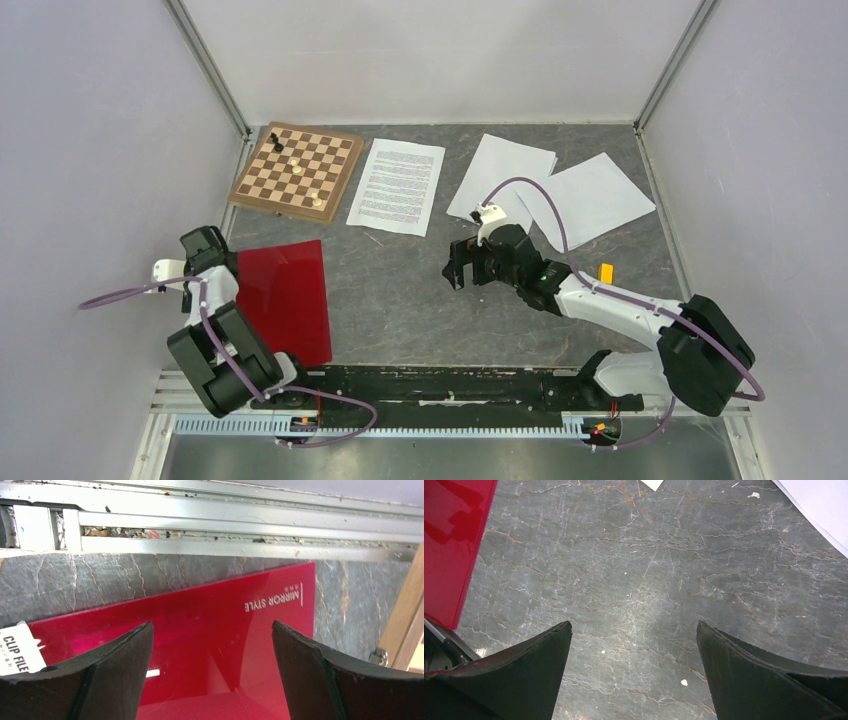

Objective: Put the files into the folder

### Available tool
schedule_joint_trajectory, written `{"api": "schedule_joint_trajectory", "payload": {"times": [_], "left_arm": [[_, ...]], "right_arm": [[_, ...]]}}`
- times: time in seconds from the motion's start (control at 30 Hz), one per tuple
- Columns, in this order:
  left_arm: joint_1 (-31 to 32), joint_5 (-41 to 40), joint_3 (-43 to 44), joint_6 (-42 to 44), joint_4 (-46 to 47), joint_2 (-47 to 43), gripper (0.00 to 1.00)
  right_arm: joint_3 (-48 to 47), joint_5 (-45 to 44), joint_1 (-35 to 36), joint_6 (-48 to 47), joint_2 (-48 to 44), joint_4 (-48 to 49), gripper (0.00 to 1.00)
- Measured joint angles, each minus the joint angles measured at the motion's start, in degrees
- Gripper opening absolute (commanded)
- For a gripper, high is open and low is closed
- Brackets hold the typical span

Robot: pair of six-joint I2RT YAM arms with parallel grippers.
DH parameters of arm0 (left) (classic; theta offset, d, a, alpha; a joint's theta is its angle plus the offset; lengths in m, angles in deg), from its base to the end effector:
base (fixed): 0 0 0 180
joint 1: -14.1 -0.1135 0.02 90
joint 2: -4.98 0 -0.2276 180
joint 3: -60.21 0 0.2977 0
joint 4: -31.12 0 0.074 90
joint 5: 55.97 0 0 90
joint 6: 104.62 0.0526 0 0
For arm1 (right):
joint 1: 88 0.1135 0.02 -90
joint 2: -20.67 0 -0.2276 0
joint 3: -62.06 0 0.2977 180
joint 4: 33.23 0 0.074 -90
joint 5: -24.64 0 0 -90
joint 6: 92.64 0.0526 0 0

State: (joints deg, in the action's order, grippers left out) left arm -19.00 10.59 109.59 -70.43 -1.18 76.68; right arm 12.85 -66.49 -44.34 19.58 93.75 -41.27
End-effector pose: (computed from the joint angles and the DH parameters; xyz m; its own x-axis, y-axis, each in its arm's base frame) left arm 0.2355 0.1785 0.1168 0.1902 -0.7819 -0.5936 -0.9550 -0.0071 -0.2967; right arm 0.2420 0.2295 0.1439 -0.6105 -0.0599 -0.7898 -0.4832 0.8183 0.3114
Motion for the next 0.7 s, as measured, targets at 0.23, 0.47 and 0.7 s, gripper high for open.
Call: {"api": "schedule_joint_trajectory", "payload": {"times": [0.23, 0.47, 0.7], "left_arm": [[-4.5, 2.7, 1.8, -0.5, 1.1, 5.9, 0.93], [-5.5, 2.4, 5.4, -0.2, 0.7, 7.9, 0.93], [-5.6, 1.0, 5.6, 0.3, -0.4, 10.8, 0.93]], "right_arm": [[0.0, 1.3, 0.0, -0.2, 1.8, 1.2, 0.98], [0.3, 1.8, 0.0, -0.2, 3.3, 3.1, 0.98], [0.6, 2.9, 0.0, -0.2, 4.6, 3.5, 0.98]]}}
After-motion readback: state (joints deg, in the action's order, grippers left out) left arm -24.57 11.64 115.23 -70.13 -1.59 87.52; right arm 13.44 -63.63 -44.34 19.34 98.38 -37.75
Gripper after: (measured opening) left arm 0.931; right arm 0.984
